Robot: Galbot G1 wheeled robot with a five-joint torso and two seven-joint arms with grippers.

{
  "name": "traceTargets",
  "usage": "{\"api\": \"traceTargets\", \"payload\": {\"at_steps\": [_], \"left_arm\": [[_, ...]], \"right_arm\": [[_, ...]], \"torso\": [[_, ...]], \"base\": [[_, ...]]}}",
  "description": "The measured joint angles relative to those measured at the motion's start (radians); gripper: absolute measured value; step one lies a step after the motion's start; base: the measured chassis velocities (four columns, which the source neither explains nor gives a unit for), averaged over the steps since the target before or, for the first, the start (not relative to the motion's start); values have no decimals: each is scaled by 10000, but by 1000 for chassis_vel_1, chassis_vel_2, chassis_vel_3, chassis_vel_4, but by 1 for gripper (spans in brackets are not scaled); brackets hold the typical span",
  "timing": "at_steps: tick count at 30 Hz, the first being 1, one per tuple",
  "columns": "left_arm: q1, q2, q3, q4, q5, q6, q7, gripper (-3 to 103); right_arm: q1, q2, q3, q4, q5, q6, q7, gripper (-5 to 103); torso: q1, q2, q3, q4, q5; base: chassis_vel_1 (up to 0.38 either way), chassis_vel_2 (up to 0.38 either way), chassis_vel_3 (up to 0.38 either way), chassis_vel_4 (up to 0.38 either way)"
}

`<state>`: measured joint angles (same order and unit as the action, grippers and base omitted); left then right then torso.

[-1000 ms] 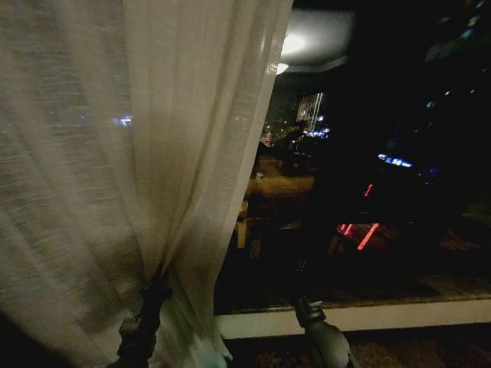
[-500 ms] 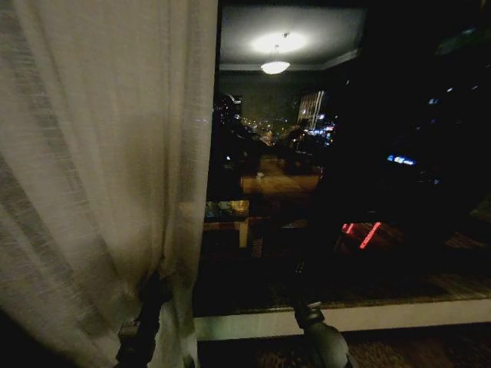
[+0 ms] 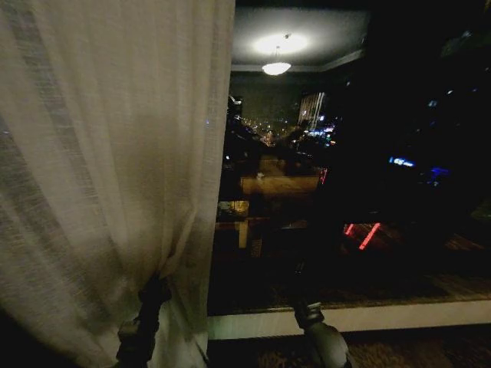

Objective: Open the curtains by pulling them apart, changing their state from closed to fully open.

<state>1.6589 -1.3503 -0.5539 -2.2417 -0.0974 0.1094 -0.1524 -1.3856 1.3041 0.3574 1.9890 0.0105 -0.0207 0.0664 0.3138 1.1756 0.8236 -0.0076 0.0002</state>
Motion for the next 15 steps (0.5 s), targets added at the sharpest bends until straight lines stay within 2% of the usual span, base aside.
{"api": "traceTargets", "payload": {"at_steps": [10,15], "left_arm": [[-74,67,-37,83,-37,0,3,0],[-156,77,-29,187,-44,-1,6,0]], "right_arm": [[174,93,-98,-169,-97,-38,-7,100],[188,121,-104,-211,-106,-43,-8,100]], "torso": [[0,0,-1,0,0],[0,0,0,0,2]], "base": [[0,0,0,0],[99,87,-74,-95]]}}
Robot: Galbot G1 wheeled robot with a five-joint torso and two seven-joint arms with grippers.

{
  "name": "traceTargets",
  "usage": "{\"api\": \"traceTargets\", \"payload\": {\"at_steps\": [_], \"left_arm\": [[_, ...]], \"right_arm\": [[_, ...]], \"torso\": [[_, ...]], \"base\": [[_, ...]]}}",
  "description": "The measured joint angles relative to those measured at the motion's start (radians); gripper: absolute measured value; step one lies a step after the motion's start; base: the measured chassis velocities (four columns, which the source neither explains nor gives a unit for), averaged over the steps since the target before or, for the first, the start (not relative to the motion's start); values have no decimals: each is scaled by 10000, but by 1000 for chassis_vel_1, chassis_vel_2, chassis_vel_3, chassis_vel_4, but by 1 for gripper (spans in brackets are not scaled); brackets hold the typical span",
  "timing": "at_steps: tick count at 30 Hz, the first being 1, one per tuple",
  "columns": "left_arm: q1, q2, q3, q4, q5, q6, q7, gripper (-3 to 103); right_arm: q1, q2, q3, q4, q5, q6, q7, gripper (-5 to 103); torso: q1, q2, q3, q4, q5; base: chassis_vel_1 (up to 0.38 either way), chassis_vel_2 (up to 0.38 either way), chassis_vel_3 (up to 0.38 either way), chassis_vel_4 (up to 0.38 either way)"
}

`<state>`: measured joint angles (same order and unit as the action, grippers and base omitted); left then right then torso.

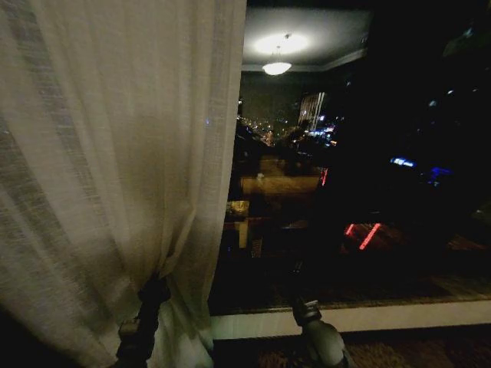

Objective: Open the curtains by pulling them apart, changing their state from closed to fully open.

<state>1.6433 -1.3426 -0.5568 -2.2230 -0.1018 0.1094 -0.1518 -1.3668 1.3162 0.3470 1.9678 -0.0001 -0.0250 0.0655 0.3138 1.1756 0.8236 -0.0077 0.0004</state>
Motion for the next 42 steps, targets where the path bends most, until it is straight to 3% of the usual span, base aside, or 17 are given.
{"api": "traceTargets", "payload": {"at_steps": [14,29,36,37,38,40,42], "left_arm": [[-70,-14,48,129,-1,6,-7,0],[-17,-133,-299,235,-9,-170,27,0],[-237,17,-2329,616,-1127,-323,220,0],[-350,62,-2973,825,-1316,-339,16,0],[-350,62,-2973,825,-1316,-339,16,0],[-530,94,-4168,1297,-1774,-292,-679,0],[-558,97,-4432,1404,-1910,-233,-867,0]], "right_arm": [[42,81,-20,-128,25,114,-16,100],[11,28,-37,-165,31,125,-36,100],[46,-21,-40,-173,39,125,-51,100],[46,-33,-37,-175,46,127,-57,100],[46,-33,-37,-175,46,127,-57,100],[33,-45,-36,-174,54,160,-79,100],[30,-48,-36,-174,56,166,-82,100]], "torso": [[0,1,-1,3,-5],[0,1,0,0,-5],[0,1,0,0,-1],[0,0,0,-2,-1],[0,0,0,-2,-1],[0,0,0,-1,-3],[0,1,0,-1,-4]], "base": [[139,161,-161,-144],[0,0,0,0],[0,0,0,0],[0,0,0,0],[0,0,0,0],[0,0,0,0],[0,0,0,0]]}}
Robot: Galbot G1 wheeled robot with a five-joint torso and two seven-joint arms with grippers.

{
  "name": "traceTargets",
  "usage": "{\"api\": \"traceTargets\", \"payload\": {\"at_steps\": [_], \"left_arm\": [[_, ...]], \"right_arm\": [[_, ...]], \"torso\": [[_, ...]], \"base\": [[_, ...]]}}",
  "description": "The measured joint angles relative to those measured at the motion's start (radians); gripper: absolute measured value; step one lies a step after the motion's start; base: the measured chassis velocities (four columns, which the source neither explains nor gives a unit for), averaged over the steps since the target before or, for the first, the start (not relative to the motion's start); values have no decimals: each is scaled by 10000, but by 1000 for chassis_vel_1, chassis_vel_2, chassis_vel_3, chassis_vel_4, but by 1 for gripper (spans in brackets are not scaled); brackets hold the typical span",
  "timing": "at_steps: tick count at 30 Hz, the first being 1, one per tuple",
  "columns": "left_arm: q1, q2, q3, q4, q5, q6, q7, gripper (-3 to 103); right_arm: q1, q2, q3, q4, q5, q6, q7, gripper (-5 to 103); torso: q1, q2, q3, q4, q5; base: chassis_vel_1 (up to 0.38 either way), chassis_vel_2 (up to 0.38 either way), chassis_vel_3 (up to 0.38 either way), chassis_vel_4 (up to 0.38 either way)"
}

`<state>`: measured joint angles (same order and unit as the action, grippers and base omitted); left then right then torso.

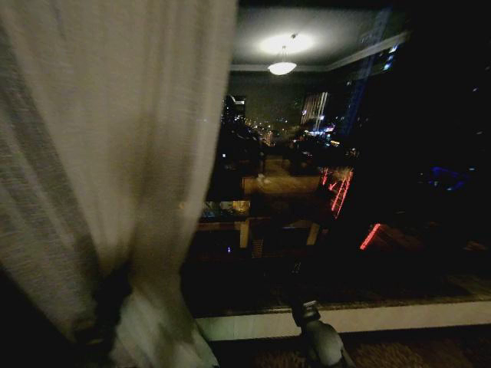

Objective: Open the curtains by pulling them apart, changing their state from closed to fully open.

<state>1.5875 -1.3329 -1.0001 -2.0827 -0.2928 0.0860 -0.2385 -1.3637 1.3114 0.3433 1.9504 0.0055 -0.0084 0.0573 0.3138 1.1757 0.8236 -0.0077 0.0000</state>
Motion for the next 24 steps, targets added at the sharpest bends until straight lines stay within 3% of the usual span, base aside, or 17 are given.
{"api": "traceTargets", "payload": {"at_steps": [5,6,7,8,10,11,13,14,17,18,19,20,21,23,24], "left_arm": [[-325,193,-2153,1230,-465,671,-1931,0],[-407,261,-2373,1435,-464,791,-2382,0],[-407,261,-2373,1435,-464,791,-2382,0],[-533,417,-2609,1747,-462,983,-3176,0],[-613,579,-2720,1871,-366,1217,-3852,-1],[-613,598,-2713,1817,-307,1325,-3953,4],[-591,588,-2623,1622,-215,1428,-3988,4],[-545,532,-2460,1358,-96,1468,-3878,10],[-277,199,-1731,519,346,1475,-2964,26],[-102,23,-1326,49,471,1458,-2474,26],[-102,23,-1326,49,471,1458,-2474,26],[108,-202,-851,-452,610,1431,-1892,36],[194,-294,-657,-648,667,1406,-1643,36],[437,-550,-24,-1226,884,1291,-935,47],[437,-550,-24,-1226,884,1291,-935,47]], "right_arm": [[-12,-41,8,-14,29,99,-84,100],[-18,-43,6,-21,31,112,-100,100],[-18,-43,6,-21,31,112,-100,100],[-27,-51,1,-33,35,132,-126,100],[-32,-58,-23,-59,38,154,-150,100],[-31,-61,-43,-72,39,161,-157,100],[-25,-62,-69,-90,39,165,-163,100],[-19,-62,-99,-101,40,168,-166,100],[-3,-58,-148,-106,42,169,-166,100],[3,-58,-155,-108,43,169,-166,100],[3,-58,-155,-108,43,169,-166,100],[1,-58,-153,-115,55,169,-167,100],[1,-61,-144,-115,69,169,-166,100],[-19,-93,-99,-113,215,160,-163,100],[-19,-93,-99,-113,215,160,-163,100]], "torso": [[-1,0,0,4,0],[0,1,0,5,2],[0,1,0,5,2],[0,0,0,6,-1],[0,0,0,3,-2],[0,0,0,2,-1],[0,0,0,3,-2],[0,0,0,2,2],[0,0,0,1,1],[0,0,0,-2,3],[0,0,0,-2,3],[0,0,0,-2,4],[0,0,0,-1,3],[0,0,0,1,6],[0,0,0,1,6]], "base": [[0,0,0,0],[0,0,0,0],[0,0,0,0],[0,0,0,0],[0,0,0,0],[0,0,0,0],[0,0,0,0],[0,0,0,0],[0,0,0,0],[0,0,0,0],[0,0,0,0],[0,0,0,0],[0,0,0,0],[0,0,0,0],[0,0,0,0]]}}
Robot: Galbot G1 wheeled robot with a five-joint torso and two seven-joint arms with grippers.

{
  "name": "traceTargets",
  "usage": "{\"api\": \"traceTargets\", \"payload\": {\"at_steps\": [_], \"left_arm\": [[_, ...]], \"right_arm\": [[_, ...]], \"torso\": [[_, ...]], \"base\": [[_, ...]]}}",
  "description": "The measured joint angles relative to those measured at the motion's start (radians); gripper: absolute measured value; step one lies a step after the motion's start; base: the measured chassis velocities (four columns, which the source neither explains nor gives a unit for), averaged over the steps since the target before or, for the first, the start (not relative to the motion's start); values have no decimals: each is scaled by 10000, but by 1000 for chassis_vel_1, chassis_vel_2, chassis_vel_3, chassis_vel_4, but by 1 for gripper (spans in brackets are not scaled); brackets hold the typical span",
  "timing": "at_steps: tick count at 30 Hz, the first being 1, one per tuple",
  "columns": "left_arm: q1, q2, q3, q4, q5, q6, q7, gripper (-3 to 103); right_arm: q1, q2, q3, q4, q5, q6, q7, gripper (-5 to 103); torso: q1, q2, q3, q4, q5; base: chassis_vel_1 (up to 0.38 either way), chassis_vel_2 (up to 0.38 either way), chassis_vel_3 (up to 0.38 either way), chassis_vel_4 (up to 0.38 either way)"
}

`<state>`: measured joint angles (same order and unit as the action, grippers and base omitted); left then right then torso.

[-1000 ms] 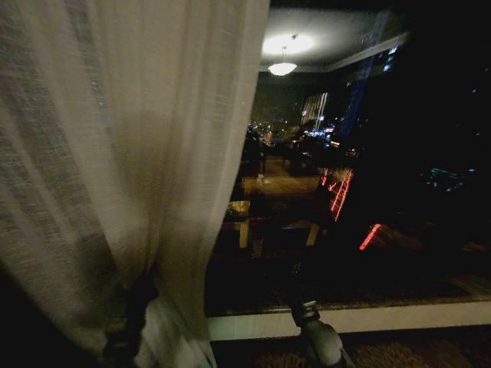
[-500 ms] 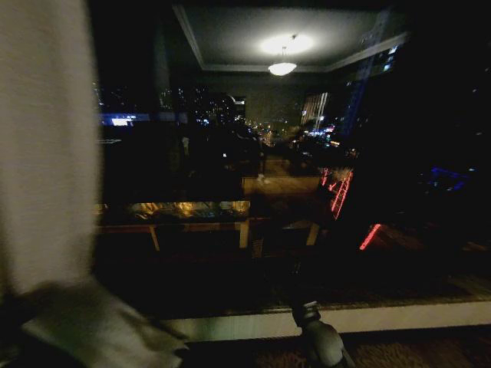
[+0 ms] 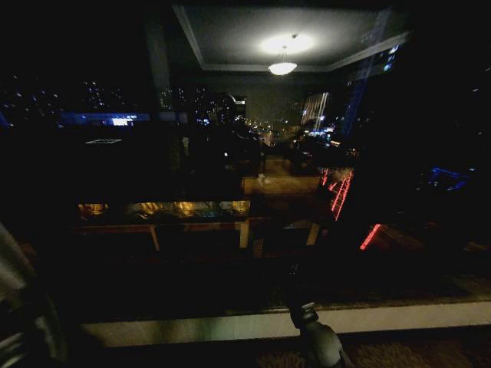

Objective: Open the curtains by pulling them apart, changing their state from closed to fully open.

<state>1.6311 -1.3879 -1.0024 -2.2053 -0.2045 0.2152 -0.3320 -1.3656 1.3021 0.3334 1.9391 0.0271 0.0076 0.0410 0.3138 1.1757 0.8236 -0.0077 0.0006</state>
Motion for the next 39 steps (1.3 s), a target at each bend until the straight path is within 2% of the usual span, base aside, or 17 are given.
{"api": "traceTargets", "payload": {"at_steps": [3,4,5,6,7,8,9,12,17,23,30,39], "left_arm": [[251,-100,692,-344,82,-435,1123,64],[251,-100,692,-344,82,-435,1123,64],[336,-66,771,-348,80,-676,1650,69],[418,-18,815,-348,77,-858,2098,69],[477,26,847,-348,67,-979,2406,74],[477,26,847,-348,67,-979,2406,74],[660,159,987,-321,-60,-1311,3117,80],[804,320,1292,-160,-422,-1613,3639,96],[673,358,1782,5,-632,-1574,3764,100],[497,394,2150,79,-556,-1393,3726,100],[247,383,2035,319,-340,-1319,3668,100],[96,411,1941,599,-344,-1328,3608,100]], "right_arm": [[-41,-45,176,83,149,-120,21,100],[-41,-45,176,83,149,-120,21,100],[-51,-58,217,139,225,-224,46,100],[-54,-65,239,183,282,-321,88,100],[-54,-69,254,220,330,-418,140,100],[-54,-69,254,220,330,-418,140,100],[-53,-72,280,334,519,-705,278,100],[-27,-79,315,406,598,-1065,330,100],[99,-181,321,360,579,-1177,329,100],[240,-265,326,340,539,-1379,329,100],[331,-299,286,103,514,-1418,319,100],[492,-162,220,-205,441,-1423,304,100]], "torso": [[0,0,-1,-1,-1],[0,0,-1,-1,-1],[0,0,0,0,-1],[0,0,0,-1,-3],[0,0,0,0,-3],[0,0,0,0,-3],[0,0,0,0,-2],[0,0,0,1,-2],[0,0,0,1,-4],[0,0,0,1,-5],[0,0,0,0,-6],[0,-1,0,0,-3]], "base": [[0,0,0,0],[0,0,0,0],[0,0,0,0],[0,0,0,0],[0,0,0,0],[0,0,0,0],[0,0,0,0],[0,0,0,0],[0,0,0,0],[-18,-25,19,29],[-136,-139,124,133],[-267,-258,277,258]]}}
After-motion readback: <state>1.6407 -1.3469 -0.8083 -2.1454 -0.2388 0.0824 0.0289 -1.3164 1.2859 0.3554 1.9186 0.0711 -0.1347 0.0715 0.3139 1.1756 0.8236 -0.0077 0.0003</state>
